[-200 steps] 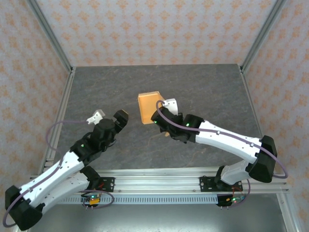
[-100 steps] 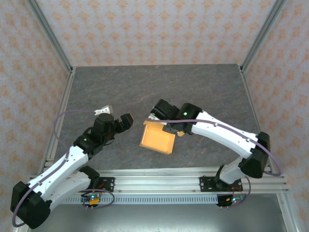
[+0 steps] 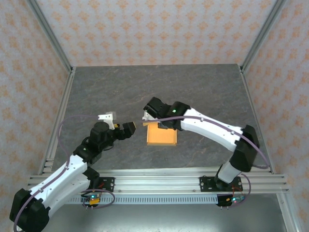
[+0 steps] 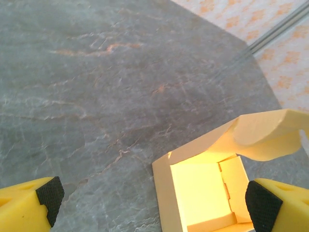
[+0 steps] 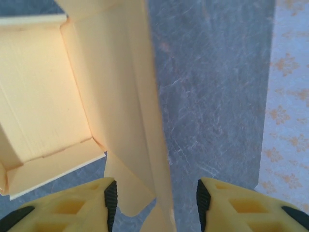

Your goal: Fold the paper box

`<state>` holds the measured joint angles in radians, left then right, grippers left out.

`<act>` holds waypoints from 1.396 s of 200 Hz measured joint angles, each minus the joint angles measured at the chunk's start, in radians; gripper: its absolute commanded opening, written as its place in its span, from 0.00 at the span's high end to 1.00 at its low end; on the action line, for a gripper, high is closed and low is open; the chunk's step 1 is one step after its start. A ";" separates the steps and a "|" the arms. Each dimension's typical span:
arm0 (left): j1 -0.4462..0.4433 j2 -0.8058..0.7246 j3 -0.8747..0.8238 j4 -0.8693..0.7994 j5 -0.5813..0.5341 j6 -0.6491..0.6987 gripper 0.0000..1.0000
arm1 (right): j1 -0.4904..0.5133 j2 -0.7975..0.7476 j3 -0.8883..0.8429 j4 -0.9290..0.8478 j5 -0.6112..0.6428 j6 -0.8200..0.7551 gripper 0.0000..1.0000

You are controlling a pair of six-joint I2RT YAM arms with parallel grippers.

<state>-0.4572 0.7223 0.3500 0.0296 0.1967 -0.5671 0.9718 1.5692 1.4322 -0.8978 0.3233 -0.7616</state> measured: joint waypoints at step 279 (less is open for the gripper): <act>-0.158 0.583 0.422 -0.120 0.029 0.254 0.64 | -0.396 -0.406 -0.741 0.775 -0.672 1.015 0.58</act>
<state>-0.6147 1.3056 0.7715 -0.0902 0.2260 -0.3126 0.5755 1.1633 0.6910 -0.1226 -0.3489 0.2539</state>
